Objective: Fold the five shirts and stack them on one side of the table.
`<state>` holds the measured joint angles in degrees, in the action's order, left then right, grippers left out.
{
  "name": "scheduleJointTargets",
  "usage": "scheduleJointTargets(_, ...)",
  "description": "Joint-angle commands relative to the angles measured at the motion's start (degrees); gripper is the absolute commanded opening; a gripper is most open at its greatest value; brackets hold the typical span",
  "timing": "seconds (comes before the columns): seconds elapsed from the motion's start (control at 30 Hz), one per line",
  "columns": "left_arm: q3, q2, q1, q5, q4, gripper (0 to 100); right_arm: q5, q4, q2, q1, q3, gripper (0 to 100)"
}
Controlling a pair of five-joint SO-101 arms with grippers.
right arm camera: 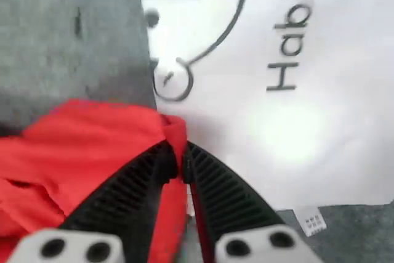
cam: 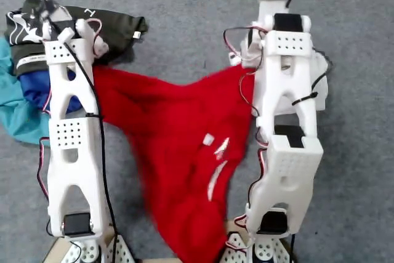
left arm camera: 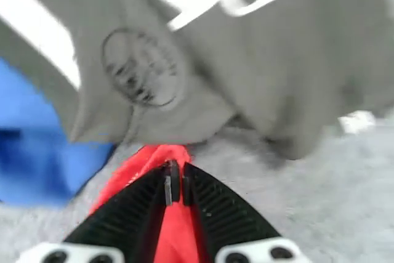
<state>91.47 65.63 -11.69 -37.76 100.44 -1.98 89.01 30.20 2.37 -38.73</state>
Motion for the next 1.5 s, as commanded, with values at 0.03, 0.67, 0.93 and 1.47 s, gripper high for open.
scheduleJointTargets(0.03,3.12,-15.03,0.40,8.18,0.44,3,4.92,-0.88,-7.69,0.09,-12.79,1.5)
scheduleJointTargets(0.67,1.80,-68.75,0.31,24.53,0.44,3,10.99,-4.40,-26.59,-1.85,-54.81,1.4)
scheduleJointTargets(0.93,-15.96,-90.64,0.31,26.02,0.44,3,12.04,-12.66,-38.99,-1.85,-49.89,1.4)
scheduleJointTargets(1.47,-92.79,-117.36,0.31,26.11,-21.10,3,11.78,-23.82,-42.86,-1.93,-7.43,1.4)
